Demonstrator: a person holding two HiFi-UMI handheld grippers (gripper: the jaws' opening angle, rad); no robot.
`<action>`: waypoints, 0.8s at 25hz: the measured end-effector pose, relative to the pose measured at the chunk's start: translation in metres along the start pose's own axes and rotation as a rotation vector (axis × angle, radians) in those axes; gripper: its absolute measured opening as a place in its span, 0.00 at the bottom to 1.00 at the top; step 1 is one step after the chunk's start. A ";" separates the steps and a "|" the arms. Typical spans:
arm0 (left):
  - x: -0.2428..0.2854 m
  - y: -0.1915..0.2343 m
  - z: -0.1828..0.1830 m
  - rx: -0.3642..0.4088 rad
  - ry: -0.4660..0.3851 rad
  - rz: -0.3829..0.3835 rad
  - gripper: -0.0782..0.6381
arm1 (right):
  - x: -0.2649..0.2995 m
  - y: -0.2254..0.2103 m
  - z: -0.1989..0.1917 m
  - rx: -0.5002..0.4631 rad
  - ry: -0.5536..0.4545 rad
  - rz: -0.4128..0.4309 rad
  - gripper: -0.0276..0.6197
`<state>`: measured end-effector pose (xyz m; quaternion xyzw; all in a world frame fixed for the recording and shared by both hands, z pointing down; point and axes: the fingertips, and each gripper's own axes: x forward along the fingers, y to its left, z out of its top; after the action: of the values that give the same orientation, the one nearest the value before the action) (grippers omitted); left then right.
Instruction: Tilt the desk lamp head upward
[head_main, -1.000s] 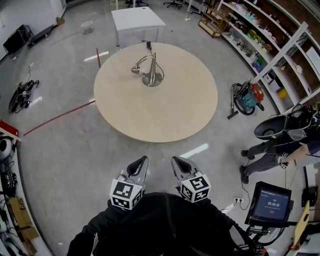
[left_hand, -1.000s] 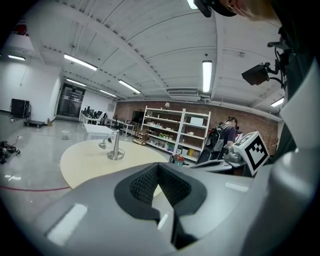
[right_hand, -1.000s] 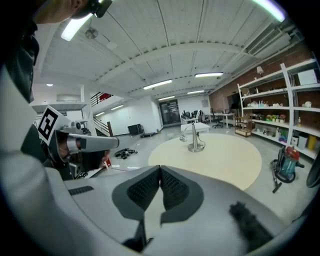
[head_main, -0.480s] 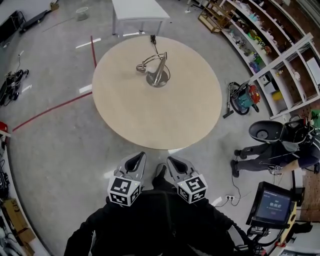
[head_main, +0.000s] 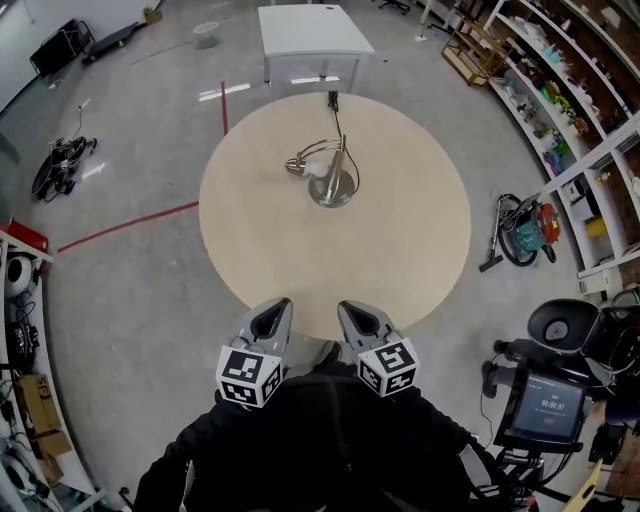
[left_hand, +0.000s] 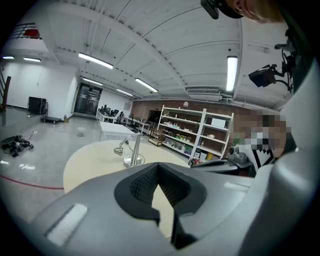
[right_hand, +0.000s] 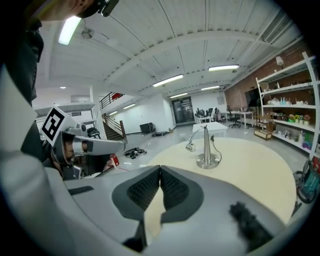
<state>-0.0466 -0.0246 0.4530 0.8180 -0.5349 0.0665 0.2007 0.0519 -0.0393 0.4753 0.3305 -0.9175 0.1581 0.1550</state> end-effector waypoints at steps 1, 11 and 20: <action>0.009 -0.002 0.004 -0.013 0.001 0.013 0.12 | 0.002 -0.010 0.004 0.001 -0.006 0.016 0.05; 0.048 0.029 0.026 -0.140 -0.014 0.183 0.12 | 0.022 -0.080 0.034 0.027 -0.048 0.048 0.05; 0.093 0.114 0.048 -0.124 -0.008 0.174 0.12 | 0.068 -0.120 0.078 0.014 -0.078 -0.091 0.05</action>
<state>-0.1152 -0.1627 0.4683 0.7547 -0.6078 0.0475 0.2423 0.0669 -0.1952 0.4541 0.3786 -0.9058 0.1442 0.1240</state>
